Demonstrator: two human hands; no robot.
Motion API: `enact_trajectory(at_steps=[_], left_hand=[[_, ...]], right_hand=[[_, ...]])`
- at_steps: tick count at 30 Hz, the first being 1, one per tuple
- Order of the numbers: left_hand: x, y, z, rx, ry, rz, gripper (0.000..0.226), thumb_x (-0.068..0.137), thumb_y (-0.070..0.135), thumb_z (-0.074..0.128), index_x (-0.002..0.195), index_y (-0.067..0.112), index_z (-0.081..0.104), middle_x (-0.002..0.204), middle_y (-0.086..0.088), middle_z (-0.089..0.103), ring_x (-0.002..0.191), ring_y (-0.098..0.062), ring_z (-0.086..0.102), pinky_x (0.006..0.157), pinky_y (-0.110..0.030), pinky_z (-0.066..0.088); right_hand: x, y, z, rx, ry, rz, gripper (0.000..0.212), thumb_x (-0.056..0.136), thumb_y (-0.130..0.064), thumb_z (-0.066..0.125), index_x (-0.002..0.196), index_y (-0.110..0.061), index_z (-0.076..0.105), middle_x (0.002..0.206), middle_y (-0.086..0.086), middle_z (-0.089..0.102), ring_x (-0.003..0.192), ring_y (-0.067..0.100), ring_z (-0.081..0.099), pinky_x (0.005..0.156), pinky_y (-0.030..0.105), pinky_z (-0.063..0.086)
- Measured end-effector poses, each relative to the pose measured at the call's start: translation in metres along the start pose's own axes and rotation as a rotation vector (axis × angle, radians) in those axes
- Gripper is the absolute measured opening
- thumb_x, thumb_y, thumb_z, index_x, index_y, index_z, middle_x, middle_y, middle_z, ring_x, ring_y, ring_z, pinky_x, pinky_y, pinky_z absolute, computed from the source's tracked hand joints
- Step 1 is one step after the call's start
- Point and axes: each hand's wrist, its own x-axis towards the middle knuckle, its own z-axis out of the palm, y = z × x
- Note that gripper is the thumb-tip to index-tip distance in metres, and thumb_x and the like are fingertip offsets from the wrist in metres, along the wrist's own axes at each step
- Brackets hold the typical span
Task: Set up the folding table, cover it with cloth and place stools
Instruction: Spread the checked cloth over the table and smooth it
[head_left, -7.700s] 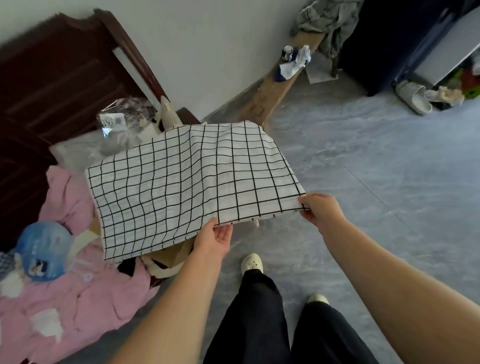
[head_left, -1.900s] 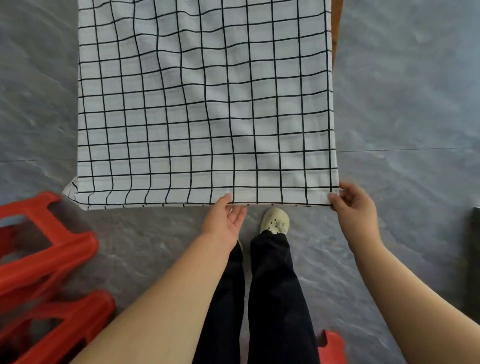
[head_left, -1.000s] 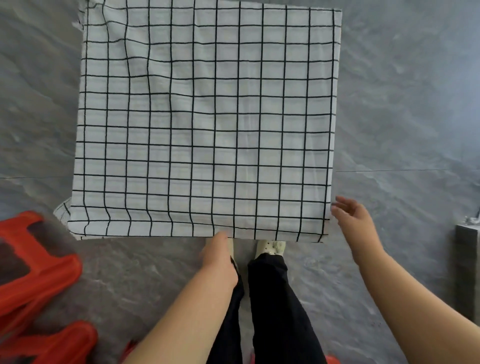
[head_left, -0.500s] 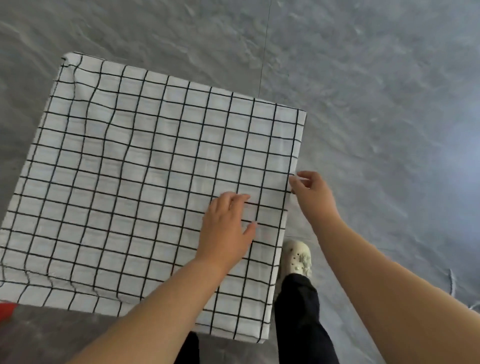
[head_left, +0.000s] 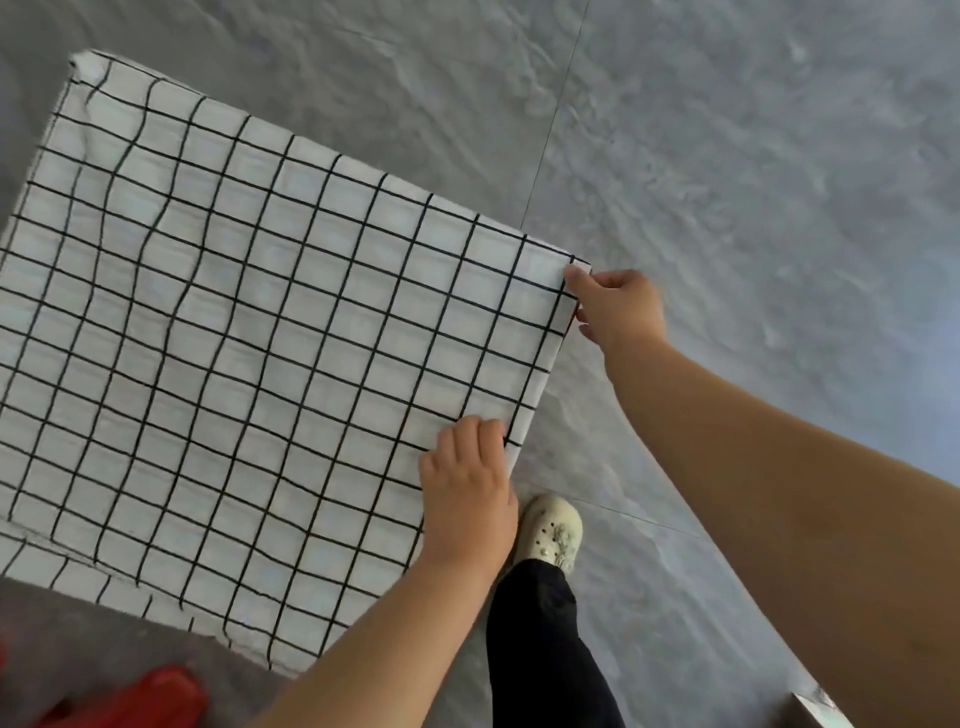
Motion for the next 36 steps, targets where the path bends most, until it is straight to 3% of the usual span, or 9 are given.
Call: enact_trajectory(at_steps=[4, 7, 11, 13, 16, 18, 21, 28, 36], left_hand=[[-0.001, 0.003, 0.003, -0.048, 0.032, -0.032, 0.050, 0.055, 0.017, 0.077, 0.101, 0.011, 0.056, 0.099, -0.007, 0.057, 0.089, -0.025, 0.056, 0.065, -0.034, 0.047], [-0.007, 0.004, 0.005, -0.083, 0.037, -0.064, 0.041, 0.059, 0.017, 0.074, 0.095, 0.012, 0.057, 0.093, -0.006, 0.056, 0.082, -0.024, 0.055, 0.061, -0.033, 0.047], [-0.012, -0.001, 0.008, -0.108, 0.040, -0.055, 0.028, 0.062, 0.015, 0.070, 0.084, 0.013, 0.053, 0.084, -0.003, 0.053, 0.074, -0.021, 0.053, 0.056, -0.032, 0.046], [-0.014, -0.003, 0.006, -0.116, 0.046, -0.054, 0.023, 0.064, 0.017, 0.069, 0.078, 0.014, 0.052, 0.079, -0.001, 0.051, 0.070, -0.019, 0.051, 0.054, -0.030, 0.044], [-0.016, -0.007, 0.004, -0.133, 0.051, -0.057, 0.020, 0.067, 0.019, 0.070, 0.073, 0.016, 0.051, 0.074, 0.001, 0.050, 0.066, -0.017, 0.048, 0.051, -0.027, 0.039], [-0.017, -0.008, 0.004, -0.135, 0.050, -0.049, 0.021, 0.066, 0.019, 0.071, 0.070, 0.016, 0.052, 0.072, 0.001, 0.049, 0.064, -0.017, 0.047, 0.050, -0.026, 0.036], [-0.024, -0.010, 0.004, -0.144, 0.047, -0.047, 0.022, 0.064, 0.017, 0.072, 0.069, 0.016, 0.051, 0.070, 0.002, 0.048, 0.060, -0.016, 0.045, 0.047, -0.025, 0.032], [-0.048, -0.012, 0.008, -0.195, 0.048, -0.074, 0.020, 0.069, 0.014, 0.071, 0.071, 0.018, 0.052, 0.068, 0.005, 0.050, 0.058, -0.013, 0.046, 0.047, -0.022, 0.030], [-0.070, -0.005, 0.019, -0.186, -0.018, -0.091, 0.017, 0.072, 0.018, 0.068, 0.071, 0.020, 0.051, 0.070, 0.007, 0.052, 0.059, -0.010, 0.042, 0.045, -0.020, 0.029]], right_hand=[[0.008, -0.002, 0.005, 0.005, -0.077, 0.106, 0.041, 0.084, -0.048, 0.060, 0.075, -0.008, 0.057, 0.070, 0.003, 0.058, 0.073, 0.020, 0.057, 0.090, 0.043, 0.052], [0.014, -0.012, 0.005, 0.160, -0.161, 0.269, 0.041, 0.081, -0.056, 0.062, 0.078, -0.015, 0.057, 0.079, 0.001, 0.061, 0.082, 0.020, 0.063, 0.086, 0.035, 0.054], [0.020, -0.025, 0.004, 0.298, -0.105, 0.322, 0.025, 0.083, -0.032, 0.070, 0.074, -0.015, 0.054, 0.074, 0.001, 0.059, 0.068, 0.016, 0.061, 0.068, 0.027, 0.057], [0.023, -0.031, 0.004, 0.296, -0.072, 0.305, 0.023, 0.081, -0.020, 0.072, 0.072, -0.013, 0.053, 0.069, 0.002, 0.057, 0.059, 0.014, 0.058, 0.058, 0.023, 0.056], [0.029, -0.034, 0.003, 0.170, -0.023, 0.232, 0.029, 0.079, -0.022, 0.072, 0.062, -0.014, 0.049, 0.064, 0.004, 0.053, 0.066, 0.019, 0.053, 0.081, 0.033, 0.055], [0.029, -0.030, 0.000, 0.125, 0.000, 0.198, 0.027, 0.079, -0.025, 0.071, 0.062, -0.014, 0.053, 0.071, 0.005, 0.056, 0.073, 0.020, 0.054, 0.085, 0.034, 0.053], [0.021, -0.019, -0.006, 0.183, -0.001, 0.149, 0.016, 0.081, -0.022, 0.070, 0.069, -0.015, 0.061, 0.078, 0.002, 0.059, 0.077, 0.016, 0.055, 0.083, 0.031, 0.052], [-0.005, -0.003, -0.014, 0.321, 0.027, 0.072, 0.028, 0.084, -0.009, 0.068, 0.062, -0.020, 0.054, 0.062, -0.003, 0.055, 0.058, 0.008, 0.051, 0.075, 0.023, 0.054], [-0.014, 0.025, -0.027, 0.269, 0.043, 0.075, 0.026, 0.086, -0.011, 0.065, 0.064, -0.020, 0.054, 0.061, -0.004, 0.050, 0.055, 0.009, 0.047, 0.070, 0.021, 0.050]])
